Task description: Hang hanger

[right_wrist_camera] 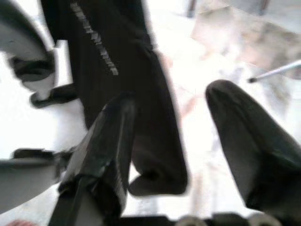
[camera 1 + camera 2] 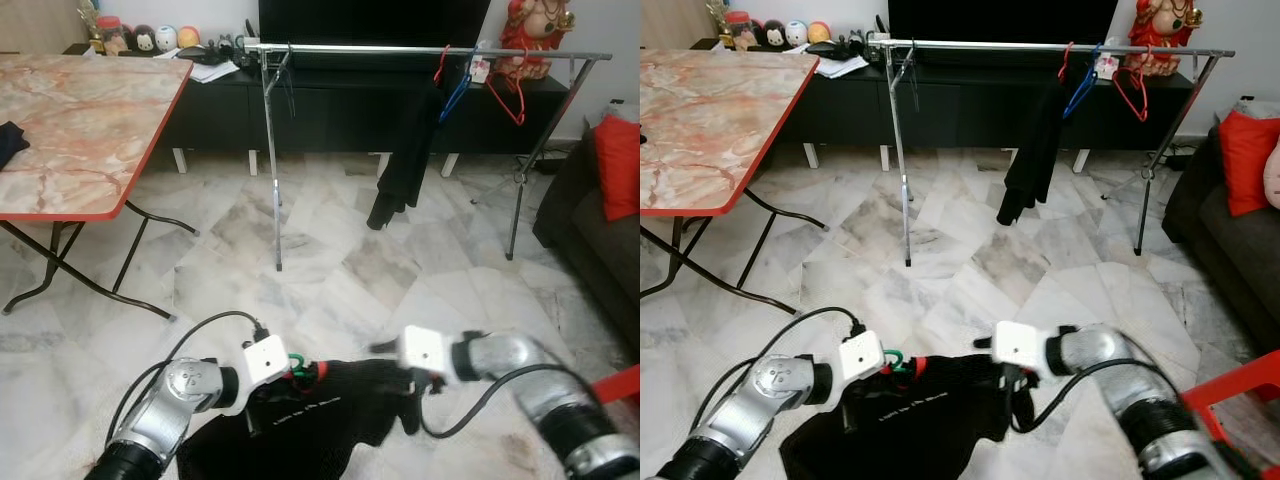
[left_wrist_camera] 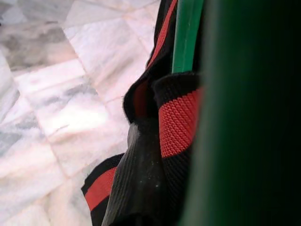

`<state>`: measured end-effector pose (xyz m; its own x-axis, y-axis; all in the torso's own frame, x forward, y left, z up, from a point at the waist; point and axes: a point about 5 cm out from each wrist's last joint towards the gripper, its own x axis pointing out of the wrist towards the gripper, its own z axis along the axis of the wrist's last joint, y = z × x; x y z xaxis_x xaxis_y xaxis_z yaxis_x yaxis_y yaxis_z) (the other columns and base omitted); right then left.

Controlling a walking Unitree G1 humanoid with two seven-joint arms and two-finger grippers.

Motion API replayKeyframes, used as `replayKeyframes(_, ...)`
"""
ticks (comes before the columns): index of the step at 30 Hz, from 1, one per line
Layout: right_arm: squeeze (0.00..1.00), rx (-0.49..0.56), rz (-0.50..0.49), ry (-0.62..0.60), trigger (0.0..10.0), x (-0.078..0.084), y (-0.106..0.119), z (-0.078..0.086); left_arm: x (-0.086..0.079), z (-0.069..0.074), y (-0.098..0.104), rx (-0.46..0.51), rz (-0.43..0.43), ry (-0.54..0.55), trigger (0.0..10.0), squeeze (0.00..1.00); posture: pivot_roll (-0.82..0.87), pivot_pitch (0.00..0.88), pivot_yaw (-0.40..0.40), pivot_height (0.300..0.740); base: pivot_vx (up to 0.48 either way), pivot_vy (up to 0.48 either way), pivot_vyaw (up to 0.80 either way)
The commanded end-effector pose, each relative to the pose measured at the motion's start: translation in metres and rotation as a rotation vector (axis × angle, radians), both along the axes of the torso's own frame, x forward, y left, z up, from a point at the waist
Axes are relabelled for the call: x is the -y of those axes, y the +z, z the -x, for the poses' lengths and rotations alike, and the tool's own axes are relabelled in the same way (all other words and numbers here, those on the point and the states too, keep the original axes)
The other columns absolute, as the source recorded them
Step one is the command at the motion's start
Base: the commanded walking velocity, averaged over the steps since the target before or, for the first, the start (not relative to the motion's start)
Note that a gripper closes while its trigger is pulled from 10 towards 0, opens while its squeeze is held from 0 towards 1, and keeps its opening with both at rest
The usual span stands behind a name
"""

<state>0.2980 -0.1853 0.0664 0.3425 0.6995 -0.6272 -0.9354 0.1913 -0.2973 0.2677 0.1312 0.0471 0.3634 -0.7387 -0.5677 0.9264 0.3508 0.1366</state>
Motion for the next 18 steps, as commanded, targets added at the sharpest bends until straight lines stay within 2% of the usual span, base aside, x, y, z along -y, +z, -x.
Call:
replayKeyframes(1, 1.0, 0.051, -0.002, -0.037, 10.0, 0.004, 0.006, -0.006, 0.006, -0.009, 0.011, 0.068, 0.017, -0.014, 0.0, 0.0, -0.03, 0.0, -0.085, 0.74, 0.0, 0.0, 0.0)
replayKeyframes(4, 1.0, 0.061, 0.002, -0.067, 10.0, 0.009, 0.006, -0.006, 0.006, -0.011, 0.012, 0.072, 0.018, -0.011, 0.0, 0.0, -0.03, 0.0, -0.083, 0.74, 0.0, 0.0, 0.0)
replayKeyframes(5, 0.84, 0.058, 0.002, -0.082, 10.0, 0.013, 0.003, -0.003, 0.004, -0.012, 0.014, 0.073, 0.018, -0.012, 0.0, 0.0, -0.03, 0.0, -0.079, 0.74, 0.0, 0.0, 0.0)
replayKeyframes(6, 0.84, 0.061, 0.004, -0.086, 10.0, 0.014, 0.002, -0.002, 0.003, -0.012, 0.015, 0.074, 0.018, -0.012, 0.0, 0.0, -0.03, 0.0, -0.078, 0.74, 0.0, 0.0, 0.0)
replayKeyframes(7, 0.0, 0.063, -0.001, -0.09, 10.0, 0.015, 0.001, -0.002, 0.002, -0.013, 0.016, 0.075, 0.017, -0.013, 0.0, 0.0, -0.04, 0.0, -0.077, 0.74, 0.0, 0.0, 0.0)
replayKeyframes(10, 0.0, 0.043, -0.019, -0.094, 10.0, 0.016, -0.002, 0.002, -0.001, -0.013, 0.019, 0.068, 0.025, -0.019, 0.0, 0.0, -0.03, 0.0, -0.077, 0.74, 0.0, 0.0, 0.0)
replayKeyframes(14, 0.0, 0.033, 0.031, -0.092, 10.0, 0.021, -0.01, 0.007, -0.007, -0.014, 0.025, 0.05, 0.027, -0.051, 0.0, 0.0, -0.04, 0.0, -0.071, 0.74, 0.0, 0.0, 0.0)
replayKeyframes(18, 0.0, 0.029, 0.018, -0.119, 10.0, 0.023, -0.011, 0.007, -0.011, -0.015, 0.028, 0.041, 0.018, -0.071, 0.0, 0.0, -0.04, 0.0, -0.068, 0.74, 0.0, 0.0, 0.0)
